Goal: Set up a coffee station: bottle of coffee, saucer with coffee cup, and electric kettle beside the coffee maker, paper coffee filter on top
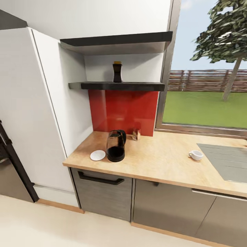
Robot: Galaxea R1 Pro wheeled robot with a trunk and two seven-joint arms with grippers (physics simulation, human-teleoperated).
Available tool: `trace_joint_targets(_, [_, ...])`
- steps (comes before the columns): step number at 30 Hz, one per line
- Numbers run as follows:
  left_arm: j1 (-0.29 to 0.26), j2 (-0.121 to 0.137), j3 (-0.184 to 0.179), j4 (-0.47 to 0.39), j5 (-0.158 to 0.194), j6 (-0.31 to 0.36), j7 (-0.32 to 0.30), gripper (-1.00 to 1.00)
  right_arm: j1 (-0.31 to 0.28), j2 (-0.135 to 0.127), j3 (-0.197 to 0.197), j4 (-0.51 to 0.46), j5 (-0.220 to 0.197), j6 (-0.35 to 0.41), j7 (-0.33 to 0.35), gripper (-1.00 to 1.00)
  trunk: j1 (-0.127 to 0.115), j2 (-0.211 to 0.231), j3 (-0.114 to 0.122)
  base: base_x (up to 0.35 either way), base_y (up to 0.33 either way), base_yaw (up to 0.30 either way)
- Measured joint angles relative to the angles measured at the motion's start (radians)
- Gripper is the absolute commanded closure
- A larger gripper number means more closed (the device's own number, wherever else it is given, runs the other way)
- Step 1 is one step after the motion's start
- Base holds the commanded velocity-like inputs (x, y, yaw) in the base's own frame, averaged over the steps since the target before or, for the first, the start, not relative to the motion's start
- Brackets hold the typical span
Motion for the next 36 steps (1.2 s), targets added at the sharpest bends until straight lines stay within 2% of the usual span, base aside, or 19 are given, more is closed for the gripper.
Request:
trace_joint_targets(6, [0.000, 0.002, 0.001, -0.018, 0.002, -0.019, -0.003, -1.00, 0.000, 0.000, -0.001, 0.000, 0.000, 0.000, 0.000, -1.00, 0.000, 0.000, 0.000, 0.008, 0.016, -0.192])
trace_joint_targets(11, [0.000, 0.002, 0.004, -0.106, 0.003, -0.087, -0.004, -1.00, 0.000, 0.001, -0.002, -0.001, 0.000, 0.000, -0.001, -1.00, 0.000, 0.000, 0.000, 0.001, 0.001, -0.100])
trace_joint_targets(13, [-0.002, 0.000, 0.005, -0.167, 0.003, -0.113, -0.004, -1.00, 0.000, 0.001, -0.003, -0.001, -0.001, 0.000, 0.000, -1.00, 0.000, 0.000, 0.000, 0.000, 0.000, -0.013])
trace_joint_targets(15, [-0.012, -0.008, 0.006, -0.330, 0.004, -0.125, -0.003, -1.00, 0.000, 0.001, -0.004, -0.003, -0.002, 0.000, 0.000, -1.00, 0.000, 0.000, 0.000, 0.000, 0.000, -0.002])
trace_joint_targets(17, [-0.012, -0.010, 0.008, -0.423, 0.011, -0.127, -0.003, -1.00, 0.000, 0.001, -0.004, -0.006, -0.003, -0.002, -0.001, -1.00, 0.000, 0.000, 0.000, 0.000, 0.000, -0.001])
trace_joint_targets(20, [-0.012, -0.012, 0.011, -0.579, 0.042, -0.129, -0.004, -1.00, 0.000, 0.001, -0.005, -0.007, -0.003, -0.004, -0.002, -1.00, 0.000, 0.000, 0.000, 0.000, 0.000, 0.000])
trace_joint_targets(22, [-0.012, -0.013, 0.012, -0.687, 0.077, -0.129, -0.003, -1.00, 0.000, 0.001, -0.006, -0.008, -0.004, -0.005, -0.002, -1.00, 0.000, 0.000, 0.000, 0.000, 0.000, 0.000])
trace_joint_targets(26, [-0.013, -0.014, 0.007, -0.939, 0.196, -0.121, -0.003, -1.00, 0.000, 0.004, -0.006, -0.008, -0.005, -0.007, -0.002, -1.00, 0.000, 0.000, 0.000, 0.000, 0.000, 0.000])
trace_joint_targets(28, [-0.018, -0.015, 0.004, -1.054, 0.235, -0.118, -0.002, -1.00, 0.000, 0.004, -0.006, -0.008, -0.005, -0.007, -0.002, -1.00, 0.000, 0.000, 0.000, 0.000, 0.000, 0.000])
trace_joint_targets(30, [-0.050, -0.017, 0.000, -1.144, 0.251, -0.116, -0.003, -1.00, 0.000, 0.003, -0.006, -0.008, -0.005, -0.009, -0.002, -1.00, 0.000, 0.000, 0.000, 0.000, 0.000, 0.000])
trace_joint_targets(34, [-0.170, -0.025, -0.008, -1.270, 0.254, -0.109, -0.004, -1.00, 0.000, 0.003, -0.005, -0.008, -0.005, -0.010, -0.002, -1.00, 0.000, 0.000, 0.000, 0.000, 0.000, 0.000])
trace_joint_targets(36, [-0.257, -0.054, -0.026, -1.318, 0.248, -0.094, 0.004, -1.00, 0.000, 0.002, -0.005, -0.008, -0.005, -0.014, -0.002, -1.00, 0.000, 0.000, 0.000, 0.000, 0.000, 0.000])
